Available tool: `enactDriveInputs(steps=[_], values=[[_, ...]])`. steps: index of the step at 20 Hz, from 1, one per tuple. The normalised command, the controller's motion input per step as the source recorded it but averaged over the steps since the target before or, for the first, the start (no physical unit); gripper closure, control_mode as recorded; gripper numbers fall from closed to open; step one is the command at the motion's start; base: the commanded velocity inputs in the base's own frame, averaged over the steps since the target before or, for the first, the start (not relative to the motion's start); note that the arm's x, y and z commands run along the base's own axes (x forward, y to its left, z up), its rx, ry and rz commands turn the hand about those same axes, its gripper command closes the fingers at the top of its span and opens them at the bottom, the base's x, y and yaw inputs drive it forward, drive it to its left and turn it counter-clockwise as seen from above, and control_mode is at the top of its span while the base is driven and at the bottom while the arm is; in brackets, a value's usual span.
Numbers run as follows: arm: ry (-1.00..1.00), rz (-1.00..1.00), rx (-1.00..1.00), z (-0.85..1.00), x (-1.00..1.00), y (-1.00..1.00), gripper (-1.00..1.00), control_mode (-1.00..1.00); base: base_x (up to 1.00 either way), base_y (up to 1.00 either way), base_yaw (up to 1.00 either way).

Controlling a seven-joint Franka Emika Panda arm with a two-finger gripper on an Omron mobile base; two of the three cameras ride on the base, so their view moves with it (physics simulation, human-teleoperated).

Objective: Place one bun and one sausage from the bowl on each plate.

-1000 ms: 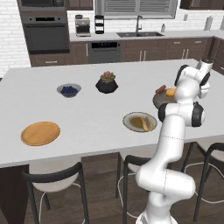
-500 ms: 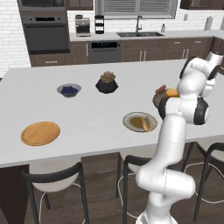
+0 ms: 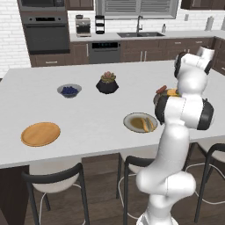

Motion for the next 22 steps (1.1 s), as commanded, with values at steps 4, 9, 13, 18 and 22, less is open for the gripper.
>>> enactDriveInputs(steps=[4, 9, 13, 18, 22], values=[[0.0, -0.1, 0.0, -0.02, -0.35, 1.0, 1.0, -1.0, 0.0, 0.0, 0.0], [0.0, -0.06, 0.0, 0.0, -0.23, 0.97, 1.0, -1.0, 0.0, 0.0, 0.0], [0.0, 0.13, 0.0, 0.0, -0.05, 0.85, 1.0, -1.0, 0.0, 0.0, 0.0], [-0.01, 0.43, 0.0, -0.14, 0.0, 0.61, 1.0, -1.0, 0.0, 0.0, 0.0], [0.0, 0.58, 0.0, -0.13, 0.05, 0.25, 1.0, -1.0, 0.0, 0.0, 0.0]])
